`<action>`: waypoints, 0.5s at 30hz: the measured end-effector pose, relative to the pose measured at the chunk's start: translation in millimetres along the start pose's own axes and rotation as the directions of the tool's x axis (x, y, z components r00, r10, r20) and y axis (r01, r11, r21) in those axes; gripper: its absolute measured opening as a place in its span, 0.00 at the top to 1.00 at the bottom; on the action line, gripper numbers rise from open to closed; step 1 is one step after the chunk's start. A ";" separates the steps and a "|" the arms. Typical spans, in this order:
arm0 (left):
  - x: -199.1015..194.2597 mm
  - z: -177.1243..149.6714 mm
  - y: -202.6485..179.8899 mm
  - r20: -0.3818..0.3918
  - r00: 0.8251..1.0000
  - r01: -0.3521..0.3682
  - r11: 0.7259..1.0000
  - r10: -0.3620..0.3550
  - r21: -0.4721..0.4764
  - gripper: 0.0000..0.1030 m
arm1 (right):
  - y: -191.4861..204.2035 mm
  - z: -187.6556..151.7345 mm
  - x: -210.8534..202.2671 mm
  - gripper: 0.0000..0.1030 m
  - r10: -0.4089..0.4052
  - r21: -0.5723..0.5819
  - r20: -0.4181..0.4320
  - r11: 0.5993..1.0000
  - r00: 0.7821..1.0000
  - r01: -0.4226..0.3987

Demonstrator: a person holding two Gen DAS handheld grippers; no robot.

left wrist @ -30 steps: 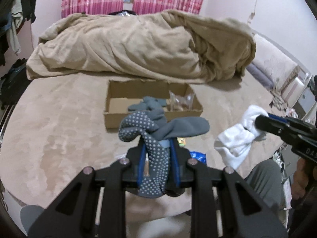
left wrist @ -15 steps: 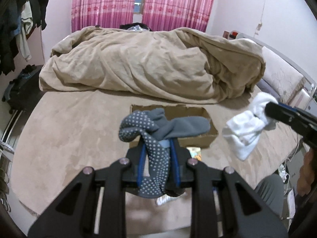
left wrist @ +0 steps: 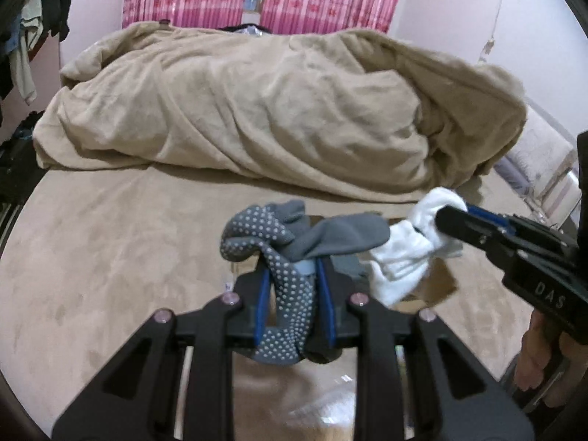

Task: Organize objects
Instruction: 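Lift and carry the dotted glove and white socks over the cardboard box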

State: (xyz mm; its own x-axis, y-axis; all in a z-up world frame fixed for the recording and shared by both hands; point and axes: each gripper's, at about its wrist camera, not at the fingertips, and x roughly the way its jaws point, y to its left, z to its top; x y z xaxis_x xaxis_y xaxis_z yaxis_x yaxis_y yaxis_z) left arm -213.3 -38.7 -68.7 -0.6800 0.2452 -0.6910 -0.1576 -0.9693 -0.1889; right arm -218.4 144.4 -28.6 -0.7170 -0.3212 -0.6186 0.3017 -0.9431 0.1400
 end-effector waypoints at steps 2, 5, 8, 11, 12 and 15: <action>18.0 1.5 5.0 -0.032 0.999 0.017 1.000 -0.017 -0.006 0.75 | -5.6 -3.9 22.1 0.81 0.004 0.030 -0.025 1.000 1.000 -0.004; 43.6 0.4 10.9 -0.067 0.998 -0.006 1.000 0.006 0.003 0.74 | -6.8 -10.7 49.4 0.81 0.016 0.046 -0.054 0.999 0.998 -0.014; 68.1 -2.8 16.7 -0.128 0.992 0.002 1.000 -0.006 -0.029 0.69 | -5.0 -17.2 73.9 0.81 0.037 0.056 -0.082 0.998 0.996 -0.032; 81.0 -7.5 16.1 -0.141 0.990 0.001 1.000 -0.004 -0.026 0.68 | -6.5 -26.5 100.5 0.79 0.069 0.094 -0.128 0.994 0.989 -0.057; 84.2 -8.6 14.3 -0.152 0.988 -0.003 1.000 -0.001 -0.025 0.67 | -7.8 -28.8 104.7 0.77 0.078 0.108 -0.137 0.992 0.987 -0.064; 82.0 -11.1 9.2 -0.150 0.989 -0.021 1.000 0.018 -0.019 0.67 | -11.1 -30.6 102.8 0.69 0.078 0.115 -0.133 0.991 0.988 -0.063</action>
State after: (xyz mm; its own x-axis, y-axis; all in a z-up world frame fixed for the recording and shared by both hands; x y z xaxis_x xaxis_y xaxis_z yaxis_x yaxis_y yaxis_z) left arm -262.6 -27.3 -134.9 -0.5680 0.2279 -0.7909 -0.1299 -0.9737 -0.1873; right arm -276.3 124.5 -117.4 -0.6011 -0.3796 -0.7032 0.2723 -0.9246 0.2664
